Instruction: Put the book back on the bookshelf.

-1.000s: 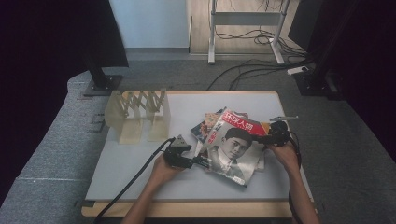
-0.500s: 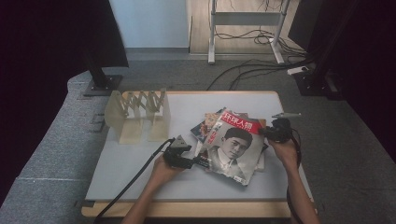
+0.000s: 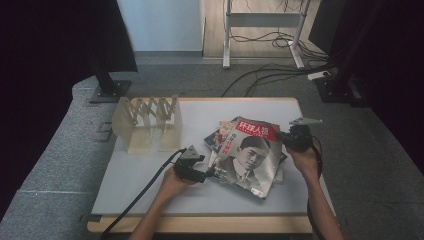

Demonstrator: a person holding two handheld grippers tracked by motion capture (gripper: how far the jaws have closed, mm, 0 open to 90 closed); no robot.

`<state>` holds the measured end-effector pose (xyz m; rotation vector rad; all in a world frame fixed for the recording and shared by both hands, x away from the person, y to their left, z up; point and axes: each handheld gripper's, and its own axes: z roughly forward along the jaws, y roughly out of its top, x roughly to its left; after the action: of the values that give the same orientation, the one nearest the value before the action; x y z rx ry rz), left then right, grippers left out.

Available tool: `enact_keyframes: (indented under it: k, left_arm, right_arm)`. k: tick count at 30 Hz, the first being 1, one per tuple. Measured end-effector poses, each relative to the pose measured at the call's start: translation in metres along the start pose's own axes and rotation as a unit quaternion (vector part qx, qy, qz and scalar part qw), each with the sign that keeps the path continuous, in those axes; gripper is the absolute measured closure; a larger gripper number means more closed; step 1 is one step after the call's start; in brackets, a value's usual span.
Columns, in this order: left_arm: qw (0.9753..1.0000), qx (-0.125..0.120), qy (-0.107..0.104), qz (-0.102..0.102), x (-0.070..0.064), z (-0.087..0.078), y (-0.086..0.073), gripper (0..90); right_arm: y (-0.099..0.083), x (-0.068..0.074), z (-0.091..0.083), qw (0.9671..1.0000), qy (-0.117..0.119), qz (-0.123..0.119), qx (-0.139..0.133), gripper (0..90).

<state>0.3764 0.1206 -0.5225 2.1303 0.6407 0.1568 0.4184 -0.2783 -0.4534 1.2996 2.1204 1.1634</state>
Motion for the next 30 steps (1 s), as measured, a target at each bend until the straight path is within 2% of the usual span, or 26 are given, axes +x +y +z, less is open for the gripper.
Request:
enact_keyframes:
  k: [10, 14, 21, 24, 26, 30]
  left_arm:
    - [0.9998, -0.001, -0.019, 0.000, -0.002, -0.002, 0.004, 22.1]
    - [0.9995, -0.014, -0.027, -0.001, -0.003, -0.005, 0.012, 23.6]
    - [0.9992, -0.018, -0.036, 0.000, -0.003, -0.004, 0.019, 25.8]
    - [0.9983, -0.028, -0.051, -0.012, 0.001, -0.003, 0.021, 28.0]
    - [0.9980, -0.026, -0.056, -0.016, 0.003, -0.001, 0.021, 29.1]
    - [0.9983, -0.015, -0.055, -0.011, 0.003, 0.004, 0.023, 30.4]
  right_arm:
    - [0.014, 0.016, -0.016, 0.9993, 0.009, -0.029, -0.023, 84.8]
    - [0.020, 0.022, -0.023, 0.9986, 0.015, -0.037, -0.034, 84.8]
    - [0.028, 0.031, -0.037, 0.9967, 0.038, -0.046, -0.056, 85.1]
    - [0.030, 0.036, -0.040, 0.9956, 0.046, -0.054, -0.060, 85.2]
    - [0.031, 0.039, -0.042, 0.9949, 0.051, -0.062, -0.062, 85.3]
    - [0.033, 0.044, -0.046, 0.9937, 0.057, -0.069, -0.068, 85.3]
